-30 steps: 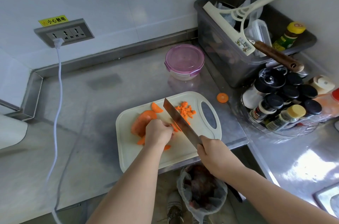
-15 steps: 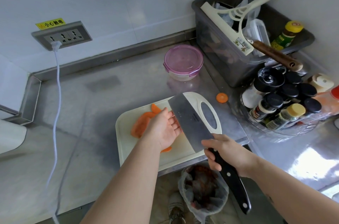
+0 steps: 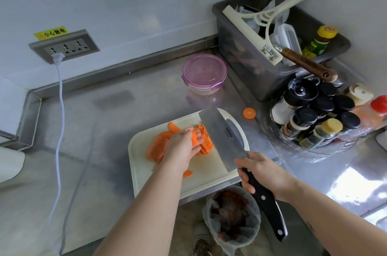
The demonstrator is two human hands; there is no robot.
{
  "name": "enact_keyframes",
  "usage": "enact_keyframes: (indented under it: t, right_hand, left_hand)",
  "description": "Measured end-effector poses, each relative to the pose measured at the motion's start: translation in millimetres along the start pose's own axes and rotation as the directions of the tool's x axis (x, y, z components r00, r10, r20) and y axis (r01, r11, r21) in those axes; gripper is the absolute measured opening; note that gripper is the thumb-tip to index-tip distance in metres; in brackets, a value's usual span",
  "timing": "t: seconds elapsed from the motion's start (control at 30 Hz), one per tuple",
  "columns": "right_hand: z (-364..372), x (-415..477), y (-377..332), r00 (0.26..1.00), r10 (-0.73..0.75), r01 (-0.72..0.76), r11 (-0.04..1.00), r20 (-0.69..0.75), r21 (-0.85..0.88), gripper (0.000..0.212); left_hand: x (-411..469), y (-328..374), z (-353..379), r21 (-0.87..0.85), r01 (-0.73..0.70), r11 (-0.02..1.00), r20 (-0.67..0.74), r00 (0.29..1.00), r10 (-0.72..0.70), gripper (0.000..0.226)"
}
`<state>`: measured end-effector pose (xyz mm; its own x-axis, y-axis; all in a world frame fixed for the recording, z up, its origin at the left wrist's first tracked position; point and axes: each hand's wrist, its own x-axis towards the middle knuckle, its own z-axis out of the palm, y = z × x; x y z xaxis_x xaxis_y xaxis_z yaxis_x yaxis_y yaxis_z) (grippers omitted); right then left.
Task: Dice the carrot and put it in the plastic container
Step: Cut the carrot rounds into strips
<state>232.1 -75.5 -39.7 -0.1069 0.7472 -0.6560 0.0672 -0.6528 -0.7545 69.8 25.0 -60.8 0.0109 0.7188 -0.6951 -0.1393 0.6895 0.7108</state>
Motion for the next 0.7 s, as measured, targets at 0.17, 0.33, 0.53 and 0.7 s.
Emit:
enact_keyframes:
  t: [0.17,0.33,0.53,0.7]
  right_hand:
    - [-7,1,3,0.999,-0.003,0.003,1.0,-0.039,0.003,0.012]
    - [-11,1,4,0.999,-0.022,0.02,1.0,-0.048,-0.023,0.007]
    - [-15,-2,3,0.999,-0.027,0.026,0.999,-0.047,-0.029,0.011]
    - [-17,-3,1,0.998,-0.038,0.036,0.998,-0.046,-0.042,0.011]
  left_hand:
    - [12,-3,4,0.415,-0.234,0.879,-0.03,0.962,0.271,0.02]
    - [11,-1,12,0.573,-0.33,0.75,0.038,0.925,0.378,0.012]
    - [15,-6,13,0.66,-0.321,0.679,0.097,0.933,0.347,0.006]
    - [14,-5,19,0.739,-0.346,0.578,0.151,0.921,0.359,0.005]
